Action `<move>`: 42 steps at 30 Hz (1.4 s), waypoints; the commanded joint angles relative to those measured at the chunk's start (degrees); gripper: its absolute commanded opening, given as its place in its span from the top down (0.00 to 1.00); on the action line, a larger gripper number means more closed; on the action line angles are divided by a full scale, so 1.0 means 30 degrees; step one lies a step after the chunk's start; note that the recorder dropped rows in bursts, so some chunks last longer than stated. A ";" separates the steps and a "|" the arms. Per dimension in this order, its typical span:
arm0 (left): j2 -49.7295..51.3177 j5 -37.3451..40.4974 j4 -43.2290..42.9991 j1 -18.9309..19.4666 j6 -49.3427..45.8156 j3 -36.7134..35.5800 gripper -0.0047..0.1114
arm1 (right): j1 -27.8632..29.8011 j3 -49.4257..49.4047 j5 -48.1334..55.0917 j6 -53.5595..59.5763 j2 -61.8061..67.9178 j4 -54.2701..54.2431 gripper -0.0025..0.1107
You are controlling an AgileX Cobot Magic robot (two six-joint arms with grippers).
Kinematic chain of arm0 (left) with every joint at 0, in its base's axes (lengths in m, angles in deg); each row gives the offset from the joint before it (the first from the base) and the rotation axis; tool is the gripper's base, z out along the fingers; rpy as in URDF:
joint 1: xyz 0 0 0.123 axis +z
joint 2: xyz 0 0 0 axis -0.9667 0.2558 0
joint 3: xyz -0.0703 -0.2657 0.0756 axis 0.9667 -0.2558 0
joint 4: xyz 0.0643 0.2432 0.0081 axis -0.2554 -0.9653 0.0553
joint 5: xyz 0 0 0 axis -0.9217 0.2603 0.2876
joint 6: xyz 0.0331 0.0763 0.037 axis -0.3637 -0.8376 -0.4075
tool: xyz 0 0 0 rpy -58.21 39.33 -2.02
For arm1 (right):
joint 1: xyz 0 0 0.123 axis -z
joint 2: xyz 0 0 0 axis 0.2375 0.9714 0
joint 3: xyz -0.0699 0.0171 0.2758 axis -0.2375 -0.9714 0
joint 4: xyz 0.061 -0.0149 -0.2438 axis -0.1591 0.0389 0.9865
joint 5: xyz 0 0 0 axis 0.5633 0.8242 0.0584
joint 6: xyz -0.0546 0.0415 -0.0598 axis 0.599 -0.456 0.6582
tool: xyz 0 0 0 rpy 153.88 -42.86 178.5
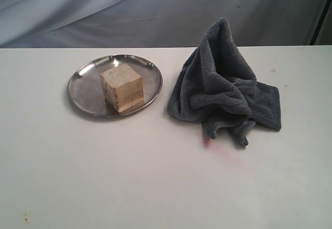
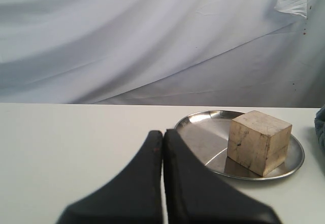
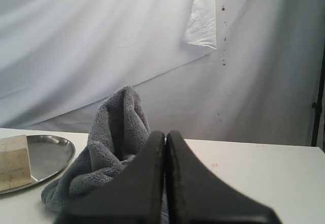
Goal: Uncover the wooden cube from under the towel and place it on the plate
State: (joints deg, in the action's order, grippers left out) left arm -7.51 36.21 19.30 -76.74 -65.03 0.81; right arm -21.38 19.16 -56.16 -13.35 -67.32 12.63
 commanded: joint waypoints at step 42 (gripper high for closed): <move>-0.0031 -0.0040 -0.0012 -0.0016 0.0022 -0.0084 0.95 | 0.0070 -0.0390 0.1788 -0.1709 -0.0086 0.4186 0.98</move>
State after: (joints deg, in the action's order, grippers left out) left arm -7.51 36.21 19.30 -76.74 -65.03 0.81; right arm -21.38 18.20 -50.78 -17.92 -67.32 25.41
